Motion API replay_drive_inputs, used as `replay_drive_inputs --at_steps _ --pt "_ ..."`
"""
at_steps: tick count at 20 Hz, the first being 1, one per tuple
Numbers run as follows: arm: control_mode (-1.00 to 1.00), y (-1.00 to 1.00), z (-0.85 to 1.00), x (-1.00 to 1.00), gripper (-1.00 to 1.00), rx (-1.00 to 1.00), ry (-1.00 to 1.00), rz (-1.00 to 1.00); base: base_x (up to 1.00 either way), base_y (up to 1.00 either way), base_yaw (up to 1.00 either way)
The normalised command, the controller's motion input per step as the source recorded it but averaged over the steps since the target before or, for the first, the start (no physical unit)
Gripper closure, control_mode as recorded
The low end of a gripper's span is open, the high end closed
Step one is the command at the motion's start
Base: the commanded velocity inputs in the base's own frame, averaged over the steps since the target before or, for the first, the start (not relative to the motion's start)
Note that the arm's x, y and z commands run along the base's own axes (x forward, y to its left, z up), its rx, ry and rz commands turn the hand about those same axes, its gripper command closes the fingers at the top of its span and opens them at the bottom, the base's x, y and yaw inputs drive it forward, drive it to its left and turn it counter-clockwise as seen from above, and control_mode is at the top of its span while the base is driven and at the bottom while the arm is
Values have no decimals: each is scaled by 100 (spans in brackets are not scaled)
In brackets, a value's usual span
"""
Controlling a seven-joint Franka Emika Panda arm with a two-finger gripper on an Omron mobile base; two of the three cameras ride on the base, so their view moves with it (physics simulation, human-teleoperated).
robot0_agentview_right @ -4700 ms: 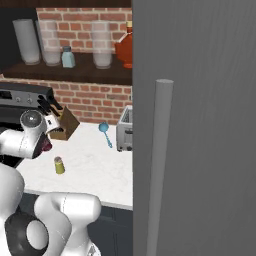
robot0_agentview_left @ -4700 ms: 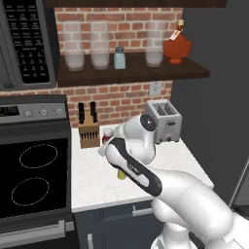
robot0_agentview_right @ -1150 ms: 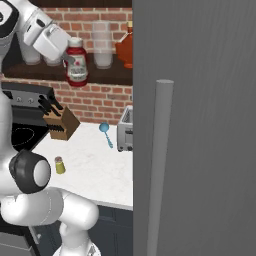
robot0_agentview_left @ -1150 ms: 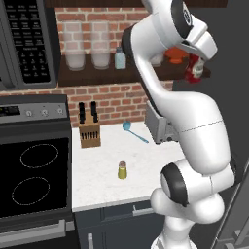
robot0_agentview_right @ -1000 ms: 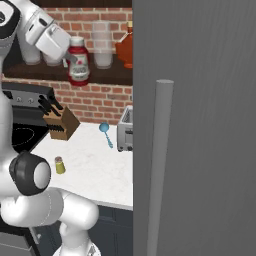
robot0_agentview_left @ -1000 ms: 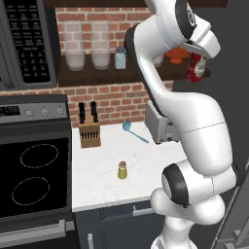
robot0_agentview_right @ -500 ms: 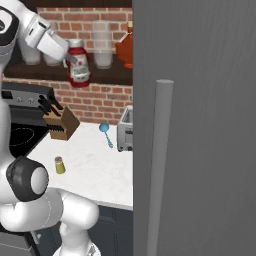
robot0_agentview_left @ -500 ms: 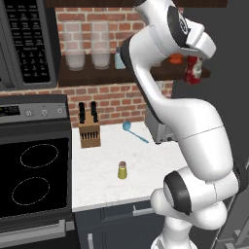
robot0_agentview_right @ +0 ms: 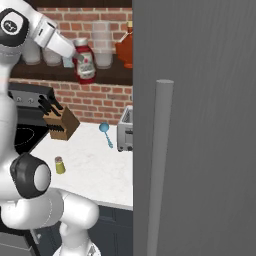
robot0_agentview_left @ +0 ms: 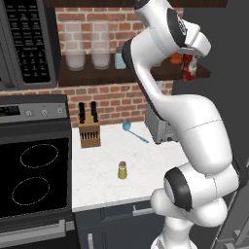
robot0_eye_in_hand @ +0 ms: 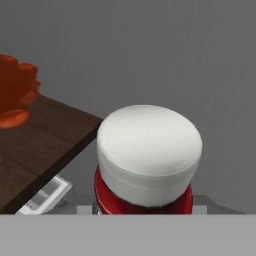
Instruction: Put the shaker and condiment bottle from the counter next to their counterparts in the cabinet.
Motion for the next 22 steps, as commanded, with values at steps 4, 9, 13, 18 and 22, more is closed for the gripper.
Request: replay_drive_inputs --at_steps 4,9,13,18,22 --pt "-100 -11 3 23 100 0 0 0 0 0 0" --pt "-100 -23 2 20 100 0 0 0 0 0 0" --pt "-100 -27 0 22 100 0 0 2 0 0 0" --pt "-100 -18 0 16 100 0 0 3 0 0 0" --pt "-100 -10 0 15 100 0 0 5 0 0 0"
